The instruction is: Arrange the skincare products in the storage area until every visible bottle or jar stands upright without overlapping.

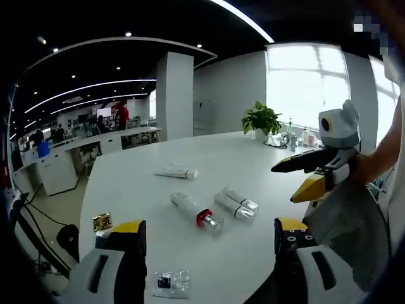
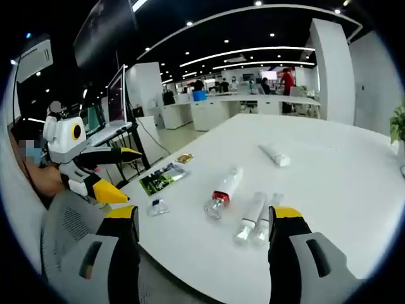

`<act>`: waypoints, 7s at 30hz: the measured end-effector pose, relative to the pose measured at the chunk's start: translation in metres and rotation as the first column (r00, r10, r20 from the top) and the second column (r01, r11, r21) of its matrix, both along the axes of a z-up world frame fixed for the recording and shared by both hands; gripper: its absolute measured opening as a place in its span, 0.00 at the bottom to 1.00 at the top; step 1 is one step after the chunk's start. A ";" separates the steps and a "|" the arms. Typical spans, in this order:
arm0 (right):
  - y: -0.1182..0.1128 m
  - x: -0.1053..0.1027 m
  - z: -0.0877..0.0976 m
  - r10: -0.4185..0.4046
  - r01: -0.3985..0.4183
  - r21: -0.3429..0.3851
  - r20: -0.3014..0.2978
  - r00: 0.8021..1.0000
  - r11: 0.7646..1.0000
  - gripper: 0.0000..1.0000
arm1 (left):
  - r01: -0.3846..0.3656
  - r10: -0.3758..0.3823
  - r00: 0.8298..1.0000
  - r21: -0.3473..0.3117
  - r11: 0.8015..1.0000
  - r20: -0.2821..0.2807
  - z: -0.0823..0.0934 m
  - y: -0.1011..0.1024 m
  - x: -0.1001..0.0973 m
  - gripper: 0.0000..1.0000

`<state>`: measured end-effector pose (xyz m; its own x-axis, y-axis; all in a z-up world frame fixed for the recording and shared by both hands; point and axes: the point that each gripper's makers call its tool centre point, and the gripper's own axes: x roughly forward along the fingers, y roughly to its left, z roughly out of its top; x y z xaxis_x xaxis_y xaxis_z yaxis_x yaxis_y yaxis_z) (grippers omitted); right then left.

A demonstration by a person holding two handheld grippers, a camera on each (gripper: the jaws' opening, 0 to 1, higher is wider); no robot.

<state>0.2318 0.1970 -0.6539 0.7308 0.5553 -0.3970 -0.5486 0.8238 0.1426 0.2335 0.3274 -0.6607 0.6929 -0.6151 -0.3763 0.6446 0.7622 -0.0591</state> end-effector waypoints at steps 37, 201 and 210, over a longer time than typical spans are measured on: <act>-0.009 0.005 0.019 -0.052 0.048 0.052 0.079 0.995 0.997 0.85 | -0.021 0.021 0.999 0.003 1.000 0.036 0.004 0.001 0.003 0.91; 0.003 0.372 -0.132 0.170 -0.393 -0.467 -0.449 0.877 0.792 0.15 | -0.154 0.165 0.985 0.191 0.970 -0.043 -0.042 0.044 0.016 0.70; 0.001 0.380 -0.096 0.187 -0.361 -0.427 -0.396 0.899 0.829 0.15 | -0.139 0.145 0.989 0.175 0.975 -0.025 -0.036 0.039 0.018 0.70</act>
<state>0.6122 0.1983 -0.7503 0.3578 0.3878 -0.8495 -0.7547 0.6558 -0.0185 0.2512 0.3666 -0.6971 0.7519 -0.4348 -0.4955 0.5288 0.8467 0.0594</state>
